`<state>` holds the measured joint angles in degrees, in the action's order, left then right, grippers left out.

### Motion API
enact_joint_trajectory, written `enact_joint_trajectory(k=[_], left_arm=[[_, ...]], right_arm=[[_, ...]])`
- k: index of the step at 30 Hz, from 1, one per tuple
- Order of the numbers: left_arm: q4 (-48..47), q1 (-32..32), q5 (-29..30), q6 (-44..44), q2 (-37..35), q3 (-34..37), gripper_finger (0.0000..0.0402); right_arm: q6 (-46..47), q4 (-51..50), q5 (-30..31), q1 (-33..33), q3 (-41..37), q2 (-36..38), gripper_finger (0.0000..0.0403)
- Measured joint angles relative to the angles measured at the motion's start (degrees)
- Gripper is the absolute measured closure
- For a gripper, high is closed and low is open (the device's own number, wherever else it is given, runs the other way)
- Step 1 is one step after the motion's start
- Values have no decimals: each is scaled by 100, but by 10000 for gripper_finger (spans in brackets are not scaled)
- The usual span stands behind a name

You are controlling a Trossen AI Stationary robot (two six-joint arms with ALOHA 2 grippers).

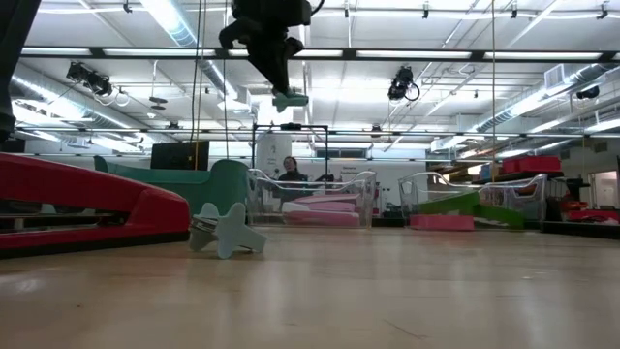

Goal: Pick and place Stapler, Stapler remover, tape
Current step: Put the sky blue staple remover into the blue bin

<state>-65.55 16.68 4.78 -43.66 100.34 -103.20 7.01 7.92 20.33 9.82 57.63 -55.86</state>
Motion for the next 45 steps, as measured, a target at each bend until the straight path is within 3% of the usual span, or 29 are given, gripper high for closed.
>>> enact_joint_trajectory(k=[7,19,35,45], left_arm=[[-333,217,4,152,-7,-249,401],[-900,402,-42,1289,-71,-260,401],[-925,523,-49,1997,-1199,-245,401],[-1162,884,22,2369,-1318,-221,401]], right_arm=[[0,-2,-35,0,0,0,257],[-37,-4,-30,0,0,0,257],[2,9,83,0,0,0,257],[17,13,125,0,0,0,257]])
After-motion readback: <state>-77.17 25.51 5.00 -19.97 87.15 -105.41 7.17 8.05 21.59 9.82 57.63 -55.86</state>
